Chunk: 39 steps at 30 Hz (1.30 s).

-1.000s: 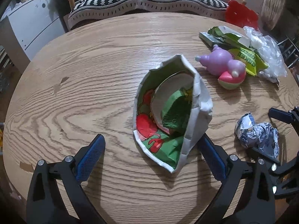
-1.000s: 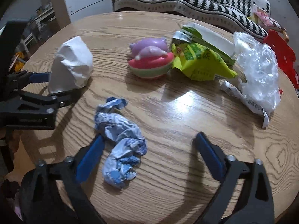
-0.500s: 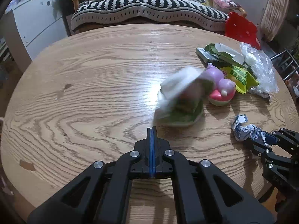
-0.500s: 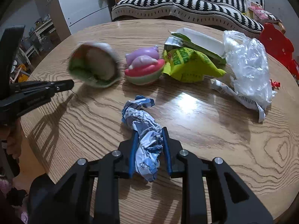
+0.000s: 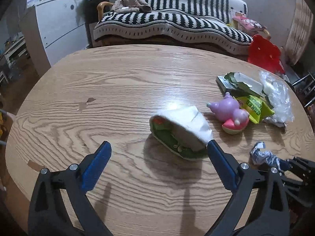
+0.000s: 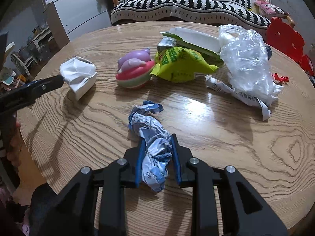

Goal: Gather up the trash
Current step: 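Grasp the crumpled foil with the right gripper while the left grasps the white wrapper, then carry both items over the bin and open both grippers to drop them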

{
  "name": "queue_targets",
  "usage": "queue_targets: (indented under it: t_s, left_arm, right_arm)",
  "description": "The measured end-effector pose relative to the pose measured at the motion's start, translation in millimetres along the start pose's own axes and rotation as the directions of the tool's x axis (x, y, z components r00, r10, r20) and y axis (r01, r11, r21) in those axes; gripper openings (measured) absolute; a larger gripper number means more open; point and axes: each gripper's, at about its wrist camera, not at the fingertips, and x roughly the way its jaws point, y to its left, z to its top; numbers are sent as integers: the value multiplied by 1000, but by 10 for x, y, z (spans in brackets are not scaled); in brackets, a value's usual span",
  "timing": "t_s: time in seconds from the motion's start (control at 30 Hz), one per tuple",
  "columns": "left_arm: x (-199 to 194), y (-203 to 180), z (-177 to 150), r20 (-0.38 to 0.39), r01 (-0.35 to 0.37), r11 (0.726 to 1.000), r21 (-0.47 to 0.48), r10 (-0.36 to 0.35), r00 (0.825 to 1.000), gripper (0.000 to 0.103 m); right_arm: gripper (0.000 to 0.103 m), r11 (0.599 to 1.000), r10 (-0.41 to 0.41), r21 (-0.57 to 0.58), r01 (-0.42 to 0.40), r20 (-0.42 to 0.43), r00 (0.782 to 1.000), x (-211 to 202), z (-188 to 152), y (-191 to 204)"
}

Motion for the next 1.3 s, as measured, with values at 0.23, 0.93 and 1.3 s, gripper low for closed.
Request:
queue_targets:
  t_s: [0.23,0.93,1.3]
  left_arm:
    - [16,-233,33,-4,80,997,15,-80,997,95]
    - [24,-377,161,-52,191,982,-16,-191,980,41]
    - [-658,-1303,-130,-53,346,918,194,-342,938,41]
  right_arm:
    - [26,1000,5,-7,-5,6,1000,-4,-2,-11]
    - [26,997,-47,70,42,75,996,-388,-48,-266]
    - [26,968,-177,205,142,160,971,-1262,-475,-730]
